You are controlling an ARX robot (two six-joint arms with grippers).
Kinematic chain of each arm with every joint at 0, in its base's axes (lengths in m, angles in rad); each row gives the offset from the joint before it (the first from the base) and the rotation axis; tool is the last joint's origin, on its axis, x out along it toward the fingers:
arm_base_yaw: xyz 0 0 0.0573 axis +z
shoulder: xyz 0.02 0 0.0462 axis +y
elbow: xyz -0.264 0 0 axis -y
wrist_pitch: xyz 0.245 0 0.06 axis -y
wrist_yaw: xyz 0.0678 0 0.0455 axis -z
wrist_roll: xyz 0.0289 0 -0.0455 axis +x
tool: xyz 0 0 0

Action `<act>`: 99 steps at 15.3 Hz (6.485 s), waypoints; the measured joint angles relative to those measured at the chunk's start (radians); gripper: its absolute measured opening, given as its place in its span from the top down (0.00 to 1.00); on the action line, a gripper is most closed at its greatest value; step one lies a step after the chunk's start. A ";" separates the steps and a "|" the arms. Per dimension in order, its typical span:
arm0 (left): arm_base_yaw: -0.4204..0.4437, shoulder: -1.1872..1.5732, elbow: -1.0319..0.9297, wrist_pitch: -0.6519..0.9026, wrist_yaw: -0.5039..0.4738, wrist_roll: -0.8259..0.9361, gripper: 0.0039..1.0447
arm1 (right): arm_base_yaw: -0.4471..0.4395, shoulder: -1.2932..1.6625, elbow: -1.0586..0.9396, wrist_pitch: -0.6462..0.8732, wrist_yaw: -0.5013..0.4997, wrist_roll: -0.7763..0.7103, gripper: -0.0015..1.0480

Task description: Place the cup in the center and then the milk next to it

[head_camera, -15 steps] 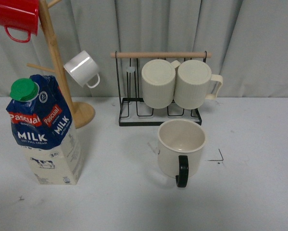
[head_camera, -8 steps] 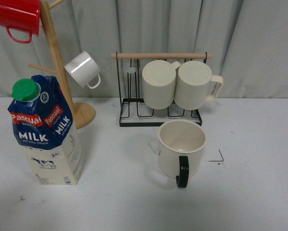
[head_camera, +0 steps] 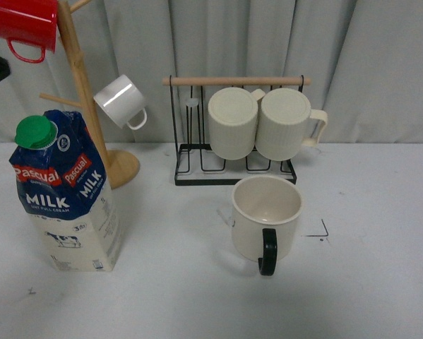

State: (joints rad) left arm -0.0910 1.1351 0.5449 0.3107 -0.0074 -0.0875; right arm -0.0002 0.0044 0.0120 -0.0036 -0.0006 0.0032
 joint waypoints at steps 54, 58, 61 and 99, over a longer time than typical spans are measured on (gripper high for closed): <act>-0.452 0.450 0.199 0.321 -0.214 -0.029 0.04 | 0.000 0.000 0.000 0.000 0.000 0.000 0.06; -0.357 -0.053 -0.149 0.374 -0.460 0.062 0.40 | 0.000 0.000 0.000 0.000 0.000 0.000 0.06; -0.237 -0.219 -0.311 0.352 -0.318 0.070 0.78 | 0.000 0.000 0.000 0.000 0.000 0.000 0.06; 0.090 -1.127 -0.534 -0.315 0.007 0.073 0.23 | 0.000 0.000 0.000 0.000 0.000 0.000 0.06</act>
State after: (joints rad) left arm -0.0006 0.0082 0.0113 -0.0040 -0.0002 -0.0143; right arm -0.0002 0.0044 0.0120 -0.0036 -0.0002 0.0029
